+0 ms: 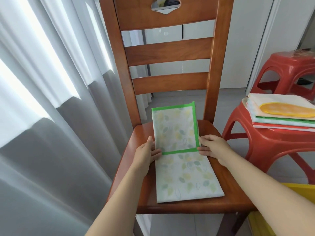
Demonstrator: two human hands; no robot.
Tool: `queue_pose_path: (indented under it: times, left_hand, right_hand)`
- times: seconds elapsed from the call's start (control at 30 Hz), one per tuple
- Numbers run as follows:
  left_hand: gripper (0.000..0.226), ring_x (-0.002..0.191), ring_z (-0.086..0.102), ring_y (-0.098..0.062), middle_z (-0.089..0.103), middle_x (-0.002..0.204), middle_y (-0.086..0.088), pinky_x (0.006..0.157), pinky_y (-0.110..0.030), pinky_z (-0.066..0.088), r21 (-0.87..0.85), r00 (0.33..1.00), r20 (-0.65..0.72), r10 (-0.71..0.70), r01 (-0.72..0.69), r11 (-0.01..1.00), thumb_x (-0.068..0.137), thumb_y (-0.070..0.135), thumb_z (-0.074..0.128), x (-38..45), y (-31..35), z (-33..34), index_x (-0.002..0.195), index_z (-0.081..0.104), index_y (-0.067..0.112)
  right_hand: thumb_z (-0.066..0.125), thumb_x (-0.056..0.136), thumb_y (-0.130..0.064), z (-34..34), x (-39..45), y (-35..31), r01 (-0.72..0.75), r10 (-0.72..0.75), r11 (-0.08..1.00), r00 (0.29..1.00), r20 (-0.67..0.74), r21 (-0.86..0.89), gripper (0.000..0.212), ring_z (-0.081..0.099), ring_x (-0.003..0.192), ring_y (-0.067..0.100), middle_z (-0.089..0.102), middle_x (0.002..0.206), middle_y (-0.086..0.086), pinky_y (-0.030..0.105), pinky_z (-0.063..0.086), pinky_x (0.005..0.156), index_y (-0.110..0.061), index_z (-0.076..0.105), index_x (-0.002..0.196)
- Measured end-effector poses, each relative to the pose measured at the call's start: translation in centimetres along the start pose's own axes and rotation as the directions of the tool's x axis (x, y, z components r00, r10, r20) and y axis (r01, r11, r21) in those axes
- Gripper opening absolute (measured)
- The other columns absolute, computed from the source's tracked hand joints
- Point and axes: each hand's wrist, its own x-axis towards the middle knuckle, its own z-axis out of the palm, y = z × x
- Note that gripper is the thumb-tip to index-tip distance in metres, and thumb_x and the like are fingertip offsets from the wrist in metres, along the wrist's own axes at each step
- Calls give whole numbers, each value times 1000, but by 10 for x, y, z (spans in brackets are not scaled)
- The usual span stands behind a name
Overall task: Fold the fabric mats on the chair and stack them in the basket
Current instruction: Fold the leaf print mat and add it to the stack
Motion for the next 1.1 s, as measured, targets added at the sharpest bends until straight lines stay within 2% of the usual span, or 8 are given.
queue_pose_path:
  times: [0.17, 0.27, 0.37, 0.6, 0.73, 0.9, 1.0, 1.1]
  left_hand:
    - [41, 77, 62, -20, 63, 84, -10, 72, -29, 53, -37, 997, 75, -7, 10, 999, 100, 38, 38, -10, 4, -7, 88, 58, 5]
    - [40, 73, 64, -18, 68, 76, -5, 68, -25, 54, 52, 993, 115, 2, -8, 999, 99, 35, 43, -11, 3, -11, 96, 64, 1]
    - [34, 78, 65, -12, 69, 84, -4, 68, -15, 52, 270, 981, 178, 78, -125, 955, 95, 31, 54, -13, -2, -13, 87, 69, 3]
    - [13, 72, 54, -5, 62, 79, 11, 64, -18, 40, 654, 934, 277, 225, -355, 668, 79, 36, 73, -19, -6, -12, 71, 67, 27]
    - [15, 89, 51, -10, 50, 98, 5, 74, -20, 40, 744, 907, 333, 257, -420, 520, 79, 40, 70, -24, -8, -5, 89, 67, 29]
    - [49, 112, 39, -28, 48, 111, -4, 96, -36, 33, 924, 838, 382, 390, -357, -138, 86, 53, 34, -41, -17, 16, 114, 62, 23]
    - [76, 138, 23, -35, 31, 148, -15, 115, -42, 14, 903, 861, 429, 275, -417, -102, 83, 51, 11, -53, -32, 34, 141, 39, 10]
    - [70, 146, -9, -31, -5, 159, -15, 116, -48, -12, 910, 904, 409, 121, -395, -125, 95, 53, 17, -60, -51, 40, 152, -2, 17]
  right_hand:
    - [49, 94, -36, -6, 2, -2, -64, 61, 997, 995, 85, 44, 36, 65, 84, 24, 67, 95, 15, 32, 56, 73, -3, 61, 104]
    - [49, 96, -27, -10, -1, -2, -29, 23, 998, 994, 104, 55, 31, 65, 81, 25, 67, 90, 14, 32, 58, 72, 0, 63, 103]
    - [57, 90, -34, -13, -2, -1, 67, -55, 970, 997, 59, -234, 32, 64, 88, 17, 70, 88, 4, 29, 50, 83, -6, 72, 86]
    - [71, 80, -24, -17, -7, 2, 215, -139, 810, 974, 176, -545, 10, 61, 93, 10, 68, 94, -5, 26, 47, 81, -18, 70, 88]
    - [70, 81, -20, -16, -8, 5, 261, -157, 748, 963, 219, -610, 12, 58, 96, 7, 64, 103, -7, 20, 46, 78, -22, 67, 92]
    - [66, 84, -16, -16, -9, 9, 353, -195, 594, 935, 296, -723, 14, 51, 92, 6, 48, 113, -3, 18, 39, 82, -25, 61, 93]
    - [61, 86, -12, -13, -14, 12, 407, -217, 523, 913, 344, -749, 16, 45, 89, 1, 42, 116, -2, 18, 31, 85, -24, 57, 96]
    - [50, 92, -15, -5, -23, 16, 404, -228, 337, 911, 343, -850, 20, 36, 120, 15, 39, 128, -5, 27, 25, 100, -25, 53, 110]
